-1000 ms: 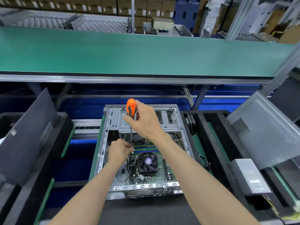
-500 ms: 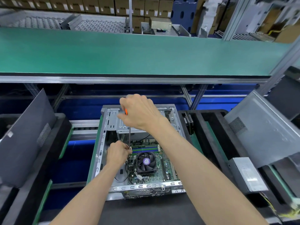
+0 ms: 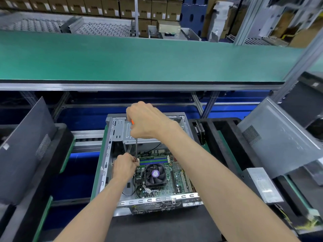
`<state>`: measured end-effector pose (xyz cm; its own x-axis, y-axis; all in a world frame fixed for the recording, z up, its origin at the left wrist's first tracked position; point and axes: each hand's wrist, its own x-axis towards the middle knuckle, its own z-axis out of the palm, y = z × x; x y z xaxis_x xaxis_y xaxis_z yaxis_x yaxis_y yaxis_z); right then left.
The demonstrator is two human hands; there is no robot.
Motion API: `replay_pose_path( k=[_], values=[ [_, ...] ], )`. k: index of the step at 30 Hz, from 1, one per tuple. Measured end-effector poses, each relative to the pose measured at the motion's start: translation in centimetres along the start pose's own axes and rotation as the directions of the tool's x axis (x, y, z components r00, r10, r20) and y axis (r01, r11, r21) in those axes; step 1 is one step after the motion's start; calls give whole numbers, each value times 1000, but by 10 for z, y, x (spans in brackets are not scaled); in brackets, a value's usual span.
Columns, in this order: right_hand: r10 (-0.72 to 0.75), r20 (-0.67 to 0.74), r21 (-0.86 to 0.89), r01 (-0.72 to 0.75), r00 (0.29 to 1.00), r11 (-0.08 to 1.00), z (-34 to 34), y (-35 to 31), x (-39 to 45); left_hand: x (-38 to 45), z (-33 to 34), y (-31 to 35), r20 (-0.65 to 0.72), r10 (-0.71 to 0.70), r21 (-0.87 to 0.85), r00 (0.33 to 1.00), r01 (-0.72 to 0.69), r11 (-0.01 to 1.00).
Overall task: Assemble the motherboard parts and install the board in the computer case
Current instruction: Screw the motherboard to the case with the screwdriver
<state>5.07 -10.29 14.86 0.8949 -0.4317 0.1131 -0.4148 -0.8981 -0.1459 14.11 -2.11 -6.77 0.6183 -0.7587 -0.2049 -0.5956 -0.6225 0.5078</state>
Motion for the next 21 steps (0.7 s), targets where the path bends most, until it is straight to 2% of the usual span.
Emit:
replay_pose_path(
  k=[5,7,9,11,13,17,19,21],
  values=[
    [55,-121,-208,-79,991,975,6,-2,2,0,1,2,11,11,24,1000,-11,1000],
    [29,-62,-143,-38,998,989,3,-3,2,0,0,2,12,13,36,1000,-13,999],
    [-6,28,0,6,1000,1000,-1,-4,4,0,0,1,6,7,47,1000,-7,999],
    [-20,73,45,17,997,999,-3,-6,4,0,-1,1,7,1,57,1000,-1,998],
    [-8,33,-11,9,999,1000,0,-8,5,0,-1,1,10,0,61,1000,-1,998],
    [45,-118,-231,-71,992,970,6,-7,8,1,1,0,15,8,75,1000,-9,997],
    [46,-83,-178,-60,995,982,4,-3,6,2,2,0,16,11,74,1000,-12,997],
    [0,2,-17,0,1000,1000,0,0,5,3,3,-1,12,13,75,1000,-14,997]
  ],
)
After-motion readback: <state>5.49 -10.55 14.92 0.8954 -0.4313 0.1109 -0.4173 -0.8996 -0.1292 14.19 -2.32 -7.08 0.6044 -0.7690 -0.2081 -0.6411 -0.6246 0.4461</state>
